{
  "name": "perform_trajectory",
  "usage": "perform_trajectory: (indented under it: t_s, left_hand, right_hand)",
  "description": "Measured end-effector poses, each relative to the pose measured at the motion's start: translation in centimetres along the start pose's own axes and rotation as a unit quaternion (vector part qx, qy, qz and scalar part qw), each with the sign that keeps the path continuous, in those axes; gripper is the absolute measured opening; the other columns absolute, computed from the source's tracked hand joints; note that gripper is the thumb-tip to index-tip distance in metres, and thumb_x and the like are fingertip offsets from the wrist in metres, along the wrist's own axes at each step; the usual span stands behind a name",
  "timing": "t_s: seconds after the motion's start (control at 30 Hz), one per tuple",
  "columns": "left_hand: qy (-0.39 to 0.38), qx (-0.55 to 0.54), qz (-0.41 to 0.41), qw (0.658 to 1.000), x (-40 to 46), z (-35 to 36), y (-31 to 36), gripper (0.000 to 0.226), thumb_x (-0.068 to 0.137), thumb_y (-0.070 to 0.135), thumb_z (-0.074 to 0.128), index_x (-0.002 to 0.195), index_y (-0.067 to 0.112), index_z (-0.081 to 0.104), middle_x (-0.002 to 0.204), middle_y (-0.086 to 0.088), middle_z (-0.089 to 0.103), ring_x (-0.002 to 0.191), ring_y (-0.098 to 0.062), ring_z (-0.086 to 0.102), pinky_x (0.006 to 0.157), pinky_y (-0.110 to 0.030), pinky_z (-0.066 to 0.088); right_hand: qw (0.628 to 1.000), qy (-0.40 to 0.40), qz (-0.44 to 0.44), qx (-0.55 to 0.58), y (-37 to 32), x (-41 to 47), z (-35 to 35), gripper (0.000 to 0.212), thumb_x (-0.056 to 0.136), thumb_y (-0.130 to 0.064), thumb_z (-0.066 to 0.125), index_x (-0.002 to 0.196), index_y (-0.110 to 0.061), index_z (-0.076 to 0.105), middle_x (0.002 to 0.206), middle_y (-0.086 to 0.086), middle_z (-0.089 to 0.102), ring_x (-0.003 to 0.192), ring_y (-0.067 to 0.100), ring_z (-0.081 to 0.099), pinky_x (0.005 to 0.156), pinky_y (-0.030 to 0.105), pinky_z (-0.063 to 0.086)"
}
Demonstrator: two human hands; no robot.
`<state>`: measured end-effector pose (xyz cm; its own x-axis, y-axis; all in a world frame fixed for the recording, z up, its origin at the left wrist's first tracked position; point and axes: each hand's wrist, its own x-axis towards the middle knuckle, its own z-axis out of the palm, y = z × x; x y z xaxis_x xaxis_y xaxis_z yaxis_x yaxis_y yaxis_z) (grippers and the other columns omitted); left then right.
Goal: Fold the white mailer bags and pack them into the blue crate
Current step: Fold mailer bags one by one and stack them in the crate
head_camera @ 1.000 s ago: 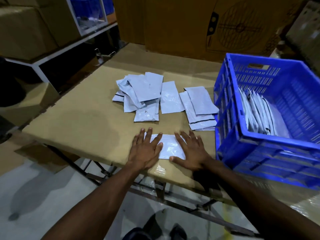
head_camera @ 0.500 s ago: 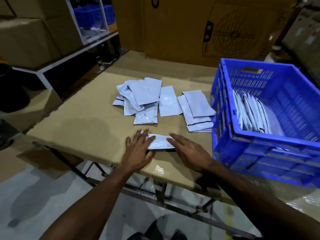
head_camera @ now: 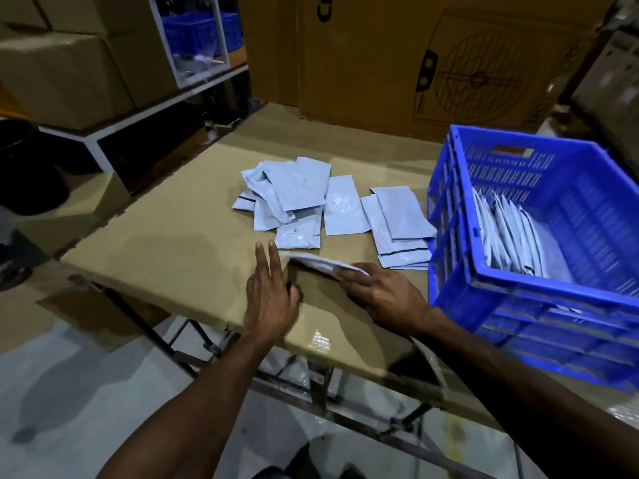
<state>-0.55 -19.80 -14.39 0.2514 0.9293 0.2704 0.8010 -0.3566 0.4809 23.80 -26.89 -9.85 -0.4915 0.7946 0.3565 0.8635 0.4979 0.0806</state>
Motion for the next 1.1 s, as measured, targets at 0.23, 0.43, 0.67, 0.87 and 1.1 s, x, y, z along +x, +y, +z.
perform_trajectory:
  t_s: [0.23, 0.43, 0.67, 0.87, 1.1]
  left_hand:
    - [-0.058, 0.061, -0.001, 0.996, 0.0, -0.1, 0.5, 0.088, 0.093, 0.042, 0.05, 0.16, 0.035, -0.007, 0.169, -0.008, -0.009, 0.15, -0.03, 0.021, 0.116, -0.061, 0.024]
    - [-0.132, 0.12, 0.011, 0.984, 0.3, -0.3, 0.7, 0.064, 0.094, 0.059, 0.031, 0.155, 0.044, 0.02, 0.168, -0.004, -0.011, 0.154, -0.029, 0.005, 0.115, -0.068, 0.008]
    - [-0.051, 0.163, 0.079, 0.982, 0.3, -0.3, 0.4, 0.06, 0.095, 0.053, 0.029, 0.134, 0.019, 0.061, 0.159, -0.012, 0.038, 0.15, -0.033, 0.027, 0.114, -0.063, 0.023]
    - [-0.069, 0.039, 0.188, 0.979, 1.0, 0.7, 3.1, 0.055, 0.101, 0.032, 0.031, 0.13, -0.002, 0.062, 0.128, -0.019, 0.066, 0.121, -0.034, 0.062, 0.103, -0.043, 0.048]
    - [-0.168, 0.126, 0.139, 0.968, 0.3, 2.4, 2.5, 0.077, 0.094, 0.06, 0.001, 0.157, 0.028, 0.032, 0.164, 0.004, 0.028, 0.152, -0.024, 0.021, 0.122, -0.044, 0.015]
  right_hand:
    - [0.978, 0.11, 0.102, 0.142, 0.6, 0.0, -1.0, 0.037, 0.079, -0.004, 0.06, 0.111, -0.016, 0.072, 0.141, -0.008, 0.058, 0.097, 0.022, 0.066, 0.076, 0.036, 0.057]
    - [0.986, 0.011, 0.167, 0.021, 1.5, 1.4, -0.2, 0.036, 0.084, -0.017, 0.05, 0.112, -0.015, 0.073, 0.132, 0.006, 0.064, 0.117, 0.038, 0.06, 0.089, 0.048, 0.053]
    - [0.96, -0.15, 0.21, 0.109, -2.1, 2.2, 3.5, 0.061, 0.1, -0.049, 0.028, 0.149, -0.014, 0.037, 0.155, 0.005, 0.04, 0.143, 0.026, 0.034, 0.115, 0.049, 0.026]
    - [0.963, -0.119, 0.146, 0.19, -3.2, 1.1, 3.0, 0.052, 0.1, -0.035, 0.032, 0.147, -0.015, 0.041, 0.151, 0.001, 0.046, 0.14, 0.016, 0.037, 0.118, 0.043, 0.024]
    - [0.956, -0.141, 0.229, 0.114, -2.8, -0.1, 3.9, 0.064, 0.099, -0.05, 0.009, 0.154, -0.025, 0.032, 0.161, -0.008, 0.029, 0.148, 0.015, 0.025, 0.119, 0.046, 0.018]
